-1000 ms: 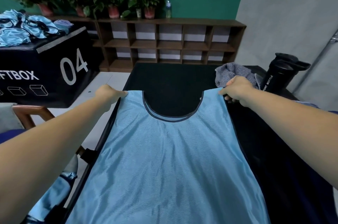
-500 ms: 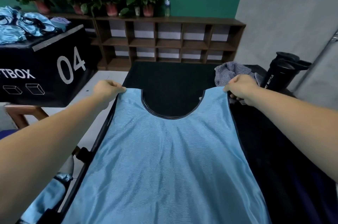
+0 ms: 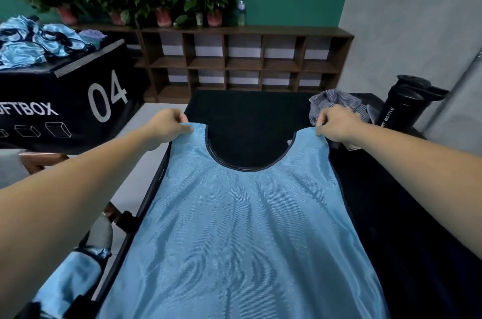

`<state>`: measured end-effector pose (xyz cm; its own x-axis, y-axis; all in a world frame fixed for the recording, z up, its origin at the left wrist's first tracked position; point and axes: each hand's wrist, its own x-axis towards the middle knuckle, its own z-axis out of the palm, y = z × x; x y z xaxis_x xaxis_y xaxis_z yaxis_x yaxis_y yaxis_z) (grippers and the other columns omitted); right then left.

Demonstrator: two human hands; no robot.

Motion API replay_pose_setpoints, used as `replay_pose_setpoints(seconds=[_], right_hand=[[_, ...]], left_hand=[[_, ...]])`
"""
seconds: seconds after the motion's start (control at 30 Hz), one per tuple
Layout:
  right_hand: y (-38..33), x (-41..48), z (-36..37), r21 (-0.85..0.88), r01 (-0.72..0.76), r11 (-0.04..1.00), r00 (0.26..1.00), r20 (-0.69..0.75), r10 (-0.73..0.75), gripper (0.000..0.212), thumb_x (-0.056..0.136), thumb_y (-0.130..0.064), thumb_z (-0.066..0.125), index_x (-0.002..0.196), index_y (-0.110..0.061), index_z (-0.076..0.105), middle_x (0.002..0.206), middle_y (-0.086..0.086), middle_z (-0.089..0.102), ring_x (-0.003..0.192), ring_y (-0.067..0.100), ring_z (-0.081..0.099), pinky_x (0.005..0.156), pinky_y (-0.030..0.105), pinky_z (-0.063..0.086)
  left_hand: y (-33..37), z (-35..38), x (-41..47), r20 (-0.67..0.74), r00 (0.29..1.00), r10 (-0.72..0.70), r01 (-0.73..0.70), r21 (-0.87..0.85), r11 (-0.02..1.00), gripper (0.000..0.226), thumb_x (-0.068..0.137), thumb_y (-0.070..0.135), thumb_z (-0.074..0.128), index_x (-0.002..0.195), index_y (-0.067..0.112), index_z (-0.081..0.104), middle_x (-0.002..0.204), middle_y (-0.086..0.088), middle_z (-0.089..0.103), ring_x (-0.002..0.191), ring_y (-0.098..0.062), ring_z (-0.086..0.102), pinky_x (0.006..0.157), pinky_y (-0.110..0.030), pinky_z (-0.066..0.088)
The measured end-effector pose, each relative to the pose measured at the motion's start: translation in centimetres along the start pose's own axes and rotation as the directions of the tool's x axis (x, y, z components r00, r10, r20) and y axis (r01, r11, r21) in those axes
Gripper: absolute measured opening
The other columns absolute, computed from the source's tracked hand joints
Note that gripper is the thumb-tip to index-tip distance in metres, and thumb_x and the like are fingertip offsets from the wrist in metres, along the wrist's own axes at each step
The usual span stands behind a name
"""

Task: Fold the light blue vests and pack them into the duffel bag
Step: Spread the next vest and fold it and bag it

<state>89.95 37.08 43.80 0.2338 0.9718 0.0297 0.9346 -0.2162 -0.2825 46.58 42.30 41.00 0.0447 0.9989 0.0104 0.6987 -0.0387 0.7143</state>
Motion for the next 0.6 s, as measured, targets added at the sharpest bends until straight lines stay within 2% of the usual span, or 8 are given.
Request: replay_pose_setpoints(seconds=[0.1, 0.2, 0.27, 0.33, 0.4, 0.43, 0.5, 0.6], right_hand=[[0.1, -0.5, -1.0, 0.180, 0.062, 0.982, 0.998, -0.026, -0.058, 0.005, 0.088, -0.020, 0.074, 0.088, -0.017, 0.070, 0.090, -0.004, 0.072, 0.097, 0.026, 0.067, 0.087, 0.042, 0.053], [-0.3, -1.6, -2.5, 0.335, 0.108, 0.936, 0.994, -0.069, -0.090, 0.011, 0.092, -0.015, 0.075, 0.093, -0.008, 0.066, 0.082, -0.002, 0.068, 0.076, 0.020, 0.060, 0.066, 0.034, 0.046], [-0.8, -2.8, -3.8, 0.407, 0.125, 0.905, 0.992, -0.079, -0.102, 0.011, 0.093, -0.014, 0.076, 0.089, -0.012, 0.065, 0.076, -0.002, 0.064, 0.063, 0.013, 0.052, 0.059, 0.028, 0.040], [-1.2, -4.2, -5.2, 0.466, 0.138, 0.874, 0.990, -0.087, -0.109, 0.013, 0.091, -0.017, 0.079, 0.087, -0.016, 0.067, 0.074, 0.003, 0.064, 0.061, 0.016, 0.051, 0.059, 0.029, 0.042], [-1.6, -6.1, -6.6, 0.538, 0.151, 0.830, 0.989, -0.075, -0.131, 0.013, 0.088, -0.022, 0.082, 0.089, -0.017, 0.070, 0.081, 0.006, 0.074, 0.073, 0.020, 0.062, 0.069, 0.036, 0.051], [-1.8, -7.3, -7.2, 0.562, 0.157, 0.812, 0.987, -0.069, -0.143, 0.013, 0.088, -0.023, 0.083, 0.091, -0.018, 0.072, 0.086, 0.004, 0.078, 0.080, 0.019, 0.068, 0.076, 0.038, 0.055], [-2.2, -10.2, -8.3, 0.584, 0.176, 0.793, 0.983, -0.065, -0.170, 0.012, 0.089, -0.022, 0.083, 0.097, -0.019, 0.074, 0.091, 0.000, 0.081, 0.085, 0.013, 0.071, 0.083, 0.034, 0.057], [-2.2, -15.0, -9.5, 0.611, 0.179, 0.771, 0.977, -0.018, -0.212, 0.010, 0.091, -0.018, 0.081, 0.101, -0.019, 0.077, 0.093, 0.003, 0.081, 0.078, 0.010, 0.068, 0.077, 0.029, 0.056]], left_hand=[[1.1, -1.4, -0.9, -0.002, 1.000, 0.021, -0.021, -0.033, 0.999, 0.022, 0.089, 0.022, 0.086, 0.091, 0.011, 0.067, 0.088, -0.005, 0.067, 0.083, -0.018, 0.060, 0.076, -0.031, 0.046], [2.4, -3.1, -2.3, -0.011, 1.000, 0.024, -0.024, -0.074, 0.997, 0.025, 0.089, 0.024, 0.087, 0.099, 0.004, 0.074, 0.096, -0.007, 0.074, 0.086, -0.015, 0.064, 0.077, -0.025, 0.048], [3.7, -4.5, -3.9, -0.009, 0.999, 0.040, -0.041, -0.068, 0.997, 0.022, 0.090, 0.026, 0.086, 0.095, 0.008, 0.076, 0.094, -0.001, 0.075, 0.086, -0.015, 0.066, 0.073, -0.022, 0.047], [4.6, -6.1, -5.5, -0.011, 0.998, 0.068, -0.069, -0.079, 0.994, 0.017, 0.087, 0.029, 0.088, 0.090, 0.014, 0.078, 0.098, -0.003, 0.078, 0.099, -0.021, 0.071, 0.086, -0.030, 0.053], [5.4, -7.6, -7.8, -0.010, 0.995, 0.101, -0.101, -0.080, 0.992, 0.017, 0.086, 0.030, 0.088, 0.090, 0.016, 0.079, 0.100, -0.008, 0.078, 0.104, -0.027, 0.072, 0.100, -0.043, 0.054], [5.8, -8.3, -9.0, -0.005, 0.994, 0.114, -0.114, -0.085, 0.990, 0.017, 0.087, 0.030, 0.088, 0.090, 0.016, 0.078, 0.101, -0.010, 0.078, 0.101, -0.027, 0.072, 0.103, -0.046, 0.054], [6.4, -9.6, -11.8, 0.016, 0.989, 0.147, -0.144, -0.098, 0.985, 0.016, 0.089, 0.030, 0.085, 0.091, 0.016, 0.077, 0.101, -0.013, 0.077, 0.094, -0.022, 0.070, 0.100, -0.046, 0.054], [7.1, -11.0, -16.3, 0.006, 0.984, 0.180, -0.179, -0.080, 0.981, 0.015, 0.091, 0.031, 0.084, 0.089, 0.019, 0.076, 0.089, -0.010, 0.075, 0.083, -0.018, 0.063, 0.085, -0.036, 0.048]])
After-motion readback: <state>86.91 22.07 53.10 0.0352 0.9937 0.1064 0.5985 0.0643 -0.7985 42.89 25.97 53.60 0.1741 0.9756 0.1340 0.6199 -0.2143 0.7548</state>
